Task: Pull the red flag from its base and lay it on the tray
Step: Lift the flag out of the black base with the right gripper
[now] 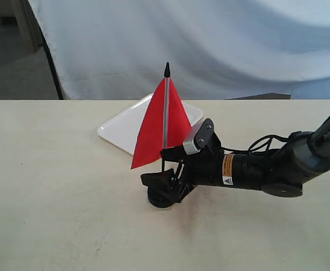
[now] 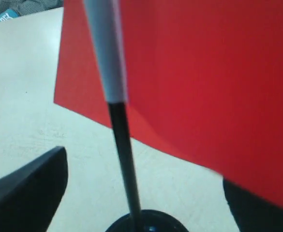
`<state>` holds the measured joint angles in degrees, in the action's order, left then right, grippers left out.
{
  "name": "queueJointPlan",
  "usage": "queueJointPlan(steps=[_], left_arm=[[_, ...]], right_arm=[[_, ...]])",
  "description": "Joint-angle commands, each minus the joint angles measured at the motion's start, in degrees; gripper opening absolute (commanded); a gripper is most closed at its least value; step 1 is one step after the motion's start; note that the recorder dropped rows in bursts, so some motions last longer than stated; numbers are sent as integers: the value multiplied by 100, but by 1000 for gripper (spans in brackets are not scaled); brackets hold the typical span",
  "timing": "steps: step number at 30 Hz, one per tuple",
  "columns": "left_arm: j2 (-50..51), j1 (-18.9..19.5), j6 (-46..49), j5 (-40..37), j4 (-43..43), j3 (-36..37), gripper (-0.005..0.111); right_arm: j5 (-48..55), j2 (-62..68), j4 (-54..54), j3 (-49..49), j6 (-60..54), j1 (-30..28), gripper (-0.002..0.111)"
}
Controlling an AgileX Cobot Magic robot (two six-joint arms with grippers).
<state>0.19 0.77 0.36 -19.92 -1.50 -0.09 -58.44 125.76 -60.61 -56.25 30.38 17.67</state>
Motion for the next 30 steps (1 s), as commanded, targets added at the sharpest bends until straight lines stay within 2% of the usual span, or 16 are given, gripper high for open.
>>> queueJointPlan(steps=[1, 2, 3, 9, 13, 15, 16, 17, 18, 21, 25, 30], left_arm=[[-19, -16, -36, 26, -15, 9, 0], [-19, -16, -36, 26, -15, 9, 0], [-19, -16, -36, 26, -15, 9, 0], [-19, -16, -36, 26, -15, 9, 0], [-19, -16, -36, 26, -15, 9, 0], [-19, -16, -36, 26, -15, 9, 0], [-19, -16, -36, 26, -15, 9, 0], [-19, -16, -36, 26, -15, 9, 0], [-19, -16, -36, 26, -15, 9, 0], [-19, -16, -36, 26, -15, 9, 0], [-19, -16, -36, 26, -15, 9, 0], [-19, -16, -36, 26, -15, 9, 0]], right_arm=[[-149, 17, 100, -31, -126, -6, 55], [-178, 17, 100, -31, -194, -6, 40], [-210, 17, 100, -31, -256, -6, 1], [-323, 4, 100, -31, -223, -6, -1], [-372, -316, 157, -31, 542, -21, -1], [-186, -698, 454, -127, 1337, -21, -1], [283, -894, 366, -446, 2249, -21, -1], [515, -947, 301, -614, 2624, -21, -1], [1059, -952, 37, -1073, 3675, -21, -1], [1717, -539, -304, -2125, 5495, -21, -1], [2278, 315, -281, -3229, 6960, 26, -1], [2790, 1022, -281, -3991, 7504, 254, -1]])
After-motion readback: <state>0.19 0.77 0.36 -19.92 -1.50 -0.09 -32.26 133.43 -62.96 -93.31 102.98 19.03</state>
